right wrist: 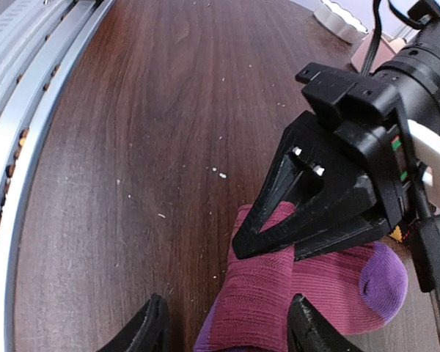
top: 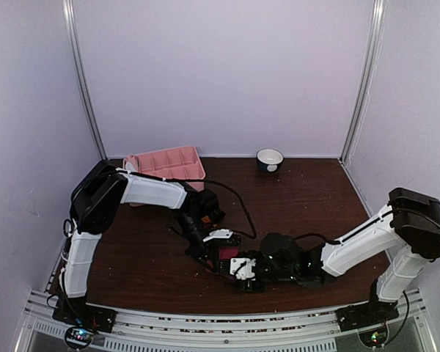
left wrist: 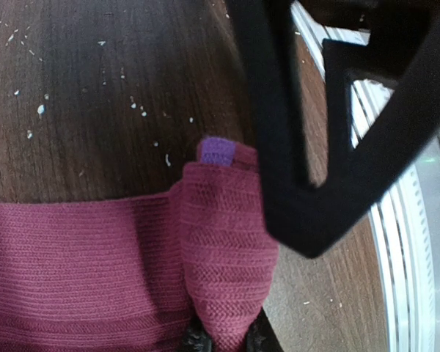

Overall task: Roll the socks
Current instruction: Roll the sock at the center of the board.

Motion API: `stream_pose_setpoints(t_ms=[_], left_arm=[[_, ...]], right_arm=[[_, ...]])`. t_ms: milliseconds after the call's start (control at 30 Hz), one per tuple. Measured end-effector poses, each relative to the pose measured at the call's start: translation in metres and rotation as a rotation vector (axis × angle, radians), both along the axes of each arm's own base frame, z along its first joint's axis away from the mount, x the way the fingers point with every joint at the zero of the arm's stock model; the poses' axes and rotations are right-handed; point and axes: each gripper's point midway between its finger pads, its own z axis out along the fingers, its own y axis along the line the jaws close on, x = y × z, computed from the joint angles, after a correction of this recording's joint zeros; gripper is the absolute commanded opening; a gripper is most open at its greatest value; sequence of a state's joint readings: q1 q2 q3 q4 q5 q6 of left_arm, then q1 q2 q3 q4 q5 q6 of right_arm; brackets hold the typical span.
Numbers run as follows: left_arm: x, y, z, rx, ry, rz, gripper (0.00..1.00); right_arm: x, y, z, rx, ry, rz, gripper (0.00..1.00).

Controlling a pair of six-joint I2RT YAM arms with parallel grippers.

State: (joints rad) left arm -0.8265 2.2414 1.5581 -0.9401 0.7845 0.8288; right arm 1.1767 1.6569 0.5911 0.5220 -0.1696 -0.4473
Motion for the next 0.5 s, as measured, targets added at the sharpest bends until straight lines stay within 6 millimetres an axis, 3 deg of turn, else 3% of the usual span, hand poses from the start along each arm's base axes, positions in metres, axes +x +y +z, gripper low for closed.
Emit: stream_pose_setpoints(t_ms=[300, 500], left_arm=[[0.000, 0.000, 0.000, 0.000, 0.000, 0.000, 0.09], [0.000, 0.000, 0.000, 0.001, 0.002, 0.000, 0.10]], right_arm=[[0.008, 0.001, -0.027, -0.119, -0.036, 0.061, 0.55], [0.016, 0.001, -0.031, -0.151, -0.100, 0.063, 0.41]])
